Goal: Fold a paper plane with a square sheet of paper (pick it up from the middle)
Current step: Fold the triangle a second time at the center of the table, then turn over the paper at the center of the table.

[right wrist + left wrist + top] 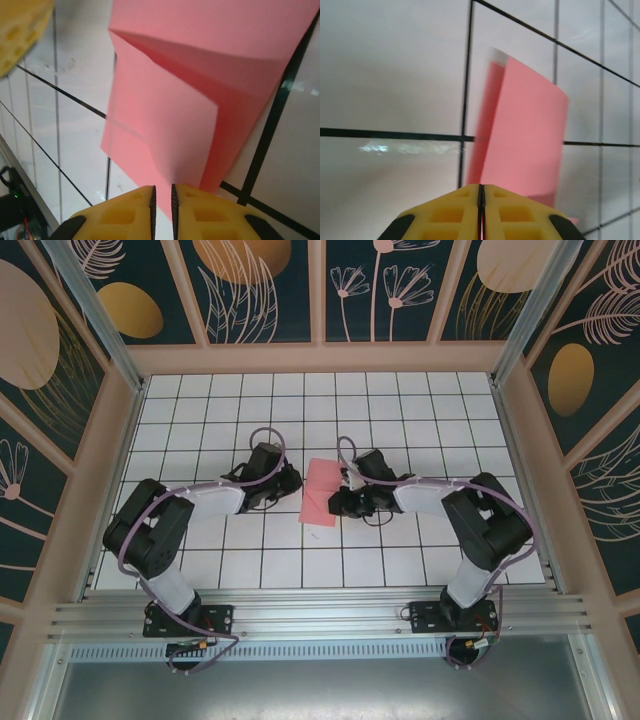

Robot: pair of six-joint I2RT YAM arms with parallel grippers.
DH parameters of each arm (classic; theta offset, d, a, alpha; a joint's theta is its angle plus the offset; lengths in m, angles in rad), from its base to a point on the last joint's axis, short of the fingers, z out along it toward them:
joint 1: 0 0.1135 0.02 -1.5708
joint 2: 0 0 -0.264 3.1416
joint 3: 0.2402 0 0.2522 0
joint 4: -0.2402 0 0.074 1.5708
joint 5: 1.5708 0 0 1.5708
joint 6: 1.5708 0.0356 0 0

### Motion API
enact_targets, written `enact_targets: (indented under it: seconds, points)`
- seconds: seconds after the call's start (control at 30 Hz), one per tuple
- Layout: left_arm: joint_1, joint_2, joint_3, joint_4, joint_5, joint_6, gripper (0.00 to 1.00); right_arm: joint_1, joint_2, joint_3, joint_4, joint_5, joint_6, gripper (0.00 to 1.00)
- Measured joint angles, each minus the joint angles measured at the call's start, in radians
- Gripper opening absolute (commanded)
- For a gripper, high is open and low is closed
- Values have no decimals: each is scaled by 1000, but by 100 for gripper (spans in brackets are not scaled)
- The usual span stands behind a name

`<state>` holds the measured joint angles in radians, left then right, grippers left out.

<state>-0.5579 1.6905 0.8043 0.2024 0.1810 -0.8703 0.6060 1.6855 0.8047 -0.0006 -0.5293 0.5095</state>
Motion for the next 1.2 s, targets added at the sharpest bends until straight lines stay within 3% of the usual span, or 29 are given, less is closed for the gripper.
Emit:
enact_targets:
  seconds: [0.2,0.4,1.2]
  points:
    - [-13,-2,-31,63,125,-6,6,-51,-66,8,-14,110,42,35]
    - [-44,56,-29,91,177,-6,6,-55,-51,11,-12,129,76,37]
    - [-47,142,18,38,167,0,7,-55,81,55,58,66,108,37]
